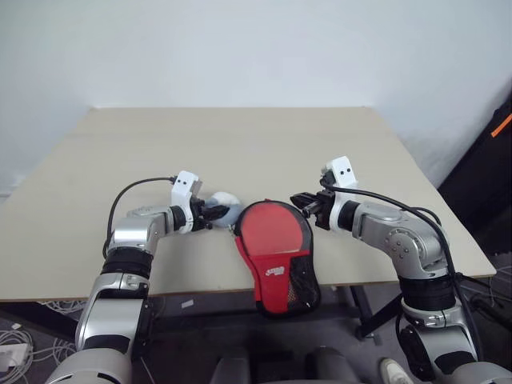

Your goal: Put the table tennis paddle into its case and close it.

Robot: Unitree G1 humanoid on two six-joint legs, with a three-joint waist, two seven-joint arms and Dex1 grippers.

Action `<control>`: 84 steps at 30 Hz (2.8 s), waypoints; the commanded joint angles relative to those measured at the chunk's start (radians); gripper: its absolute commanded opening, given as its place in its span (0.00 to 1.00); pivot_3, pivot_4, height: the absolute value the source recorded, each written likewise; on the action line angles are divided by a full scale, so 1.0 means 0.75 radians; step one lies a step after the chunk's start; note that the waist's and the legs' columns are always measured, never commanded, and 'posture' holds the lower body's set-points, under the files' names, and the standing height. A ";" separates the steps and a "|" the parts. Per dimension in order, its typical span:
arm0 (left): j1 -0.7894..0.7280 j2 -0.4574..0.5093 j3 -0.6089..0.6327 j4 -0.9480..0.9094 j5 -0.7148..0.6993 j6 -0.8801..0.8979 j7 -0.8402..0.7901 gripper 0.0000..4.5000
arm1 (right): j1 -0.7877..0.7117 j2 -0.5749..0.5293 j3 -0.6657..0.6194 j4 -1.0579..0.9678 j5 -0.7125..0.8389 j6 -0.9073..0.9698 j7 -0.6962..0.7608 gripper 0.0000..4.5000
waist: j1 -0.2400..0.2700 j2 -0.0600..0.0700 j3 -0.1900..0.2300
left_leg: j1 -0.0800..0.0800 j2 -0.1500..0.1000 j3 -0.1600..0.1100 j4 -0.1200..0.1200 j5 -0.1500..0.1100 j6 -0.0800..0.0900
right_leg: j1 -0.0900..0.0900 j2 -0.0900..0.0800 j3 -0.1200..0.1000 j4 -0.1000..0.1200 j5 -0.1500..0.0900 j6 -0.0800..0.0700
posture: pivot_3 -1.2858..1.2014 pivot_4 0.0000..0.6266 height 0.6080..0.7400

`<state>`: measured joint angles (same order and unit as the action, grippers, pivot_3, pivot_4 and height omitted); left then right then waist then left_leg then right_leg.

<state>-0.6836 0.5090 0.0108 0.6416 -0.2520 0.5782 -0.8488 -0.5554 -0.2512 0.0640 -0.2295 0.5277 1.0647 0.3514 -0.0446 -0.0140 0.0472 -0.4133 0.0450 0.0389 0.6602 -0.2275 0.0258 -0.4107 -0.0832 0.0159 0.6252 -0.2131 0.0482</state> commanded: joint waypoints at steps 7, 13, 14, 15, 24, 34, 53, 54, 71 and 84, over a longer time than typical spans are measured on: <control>0.029 0.023 0.019 -0.143 0.003 0.102 0.050 0.10 | -0.013 -0.009 0.008 -0.042 -0.001 -0.012 0.012 0.07 | 0.000 0.000 0.000 | 0.000 0.000 0.000 0.000 0.000 0.000 | 0.000 0.000 0.000 0.000 0.000 0.000 | 0.52 0.00 1.00; 0.092 0.123 0.016 -0.309 -0.001 0.185 0.004 0.10 | 0.007 -0.026 0.015 -0.060 0.008 -0.003 0.028 0.07 | -0.007 0.000 0.000 | 0.000 0.000 0.000 -0.001 0.000 0.000 | -0.001 0.000 0.000 0.000 0.000 0.000 | 0.52 0.00 1.00; 0.106 0.147 0.021 -0.339 -0.007 0.200 -0.006 0.10 | 0.011 -0.029 0.016 -0.064 0.009 -0.002 0.031 0.07 | -0.010 0.000 0.000 | 0.000 0.000 0.000 -0.001 0.000 0.000 | -0.001 0.000 0.000 0.000 0.000 0.000 | 0.52 0.00 1.00; 0.124 0.179 0.029 -0.372 -0.009 0.208 -0.016 0.10 | 0.016 -0.033 0.016 -0.067 0.009 -0.001 0.034 0.07 | -0.010 0.000 0.000 | 0.000 0.001 0.000 -0.001 0.000 0.000 | -0.001 0.000 0.000 0.001 0.000 0.000 | 0.52 0.00 1.00; 0.298 0.310 0.150 -0.464 -0.059 0.260 0.000 0.10 | 0.021 -0.042 0.028 -0.058 0.004 -0.012 0.053 0.07 | -0.010 0.000 0.000 | 0.000 0.001 0.001 -0.001 0.000 0.000 | -0.002 0.000 0.000 0.000 0.000 0.000 | 0.52 0.00 1.00; 0.405 0.222 0.167 -0.577 -0.112 0.297 0.095 0.10 | -0.032 -0.048 0.106 -0.019 -0.037 -0.051 0.101 0.07 | -0.008 0.000 0.000 | 0.000 0.001 0.002 -0.001 0.000 -0.001 | -0.002 0.000 0.000 0.000 0.000 0.000 | 0.52 0.00 1.00; 0.076 0.044 0.097 -0.249 -0.003 0.106 0.223 0.10 | -0.137 0.171 0.289 0.299 -0.241 -0.308 0.158 0.07 | 0.015 0.000 -0.001 | 0.001 -0.001 0.000 0.001 0.000 -0.001 | 0.002 -0.001 -0.002 0.000 0.000 0.000 | 0.52 0.00 1.00; 0.054 0.035 0.093 -0.231 0.000 0.099 0.220 0.10 | -0.141 0.184 0.293 0.322 -0.251 -0.322 0.159 0.07 | 0.015 0.000 -0.001 | 0.001 -0.001 0.000 0.001 0.000 -0.001 | 0.002 -0.001 -0.002 0.000 0.000 0.000 | 0.52 0.00 1.00; -0.102 -0.037 0.053 -0.046 0.065 0.010 0.188 0.10 | -0.141 0.389 0.330 0.847 -0.435 -0.664 0.191 0.07 | 0.000 0.000 -0.001 | 0.000 -0.001 -0.001 0.000 0.000 -0.001 | 0.001 0.000 -0.001 0.001 0.000 0.000 | 0.52 0.00 1.00; -0.127 -0.038 0.047 0.031 0.126 -0.080 0.244 0.10 | -0.121 0.409 0.326 0.888 -0.485 -0.675 0.213 0.07 | 0.000 0.000 -0.001 | 0.001 -0.001 -0.001 0.000 0.000 -0.001 | 0.001 0.000 -0.001 0.002 0.000 0.000 | 0.52 0.00 1.00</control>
<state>-0.7316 0.4747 0.0458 0.6602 -0.1728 0.5651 -0.6935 -0.6508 0.0511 0.3136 0.4392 0.1728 0.5631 0.5027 -0.0447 -0.0140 0.0461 -0.4127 0.0445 0.0380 0.6605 -0.2274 0.0250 -0.4101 -0.0833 0.0148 0.6267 -0.2129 0.0483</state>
